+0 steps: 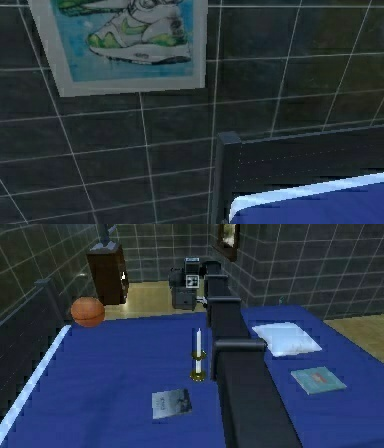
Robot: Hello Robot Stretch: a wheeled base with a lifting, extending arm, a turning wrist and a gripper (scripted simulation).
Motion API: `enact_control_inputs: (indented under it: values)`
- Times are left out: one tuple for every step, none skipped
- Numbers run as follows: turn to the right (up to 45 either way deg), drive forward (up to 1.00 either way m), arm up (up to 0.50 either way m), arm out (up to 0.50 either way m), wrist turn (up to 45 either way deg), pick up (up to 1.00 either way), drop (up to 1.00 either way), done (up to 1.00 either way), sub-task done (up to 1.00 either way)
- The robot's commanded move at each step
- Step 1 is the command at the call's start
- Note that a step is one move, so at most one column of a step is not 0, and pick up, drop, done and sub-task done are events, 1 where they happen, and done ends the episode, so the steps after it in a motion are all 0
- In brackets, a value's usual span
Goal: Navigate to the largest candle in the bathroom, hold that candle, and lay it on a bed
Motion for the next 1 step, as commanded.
enact_control_inputs:
  values:
    - [0.0,0.00,0.00,0.00,0.0,0.00,0.00,1.00,0.00]
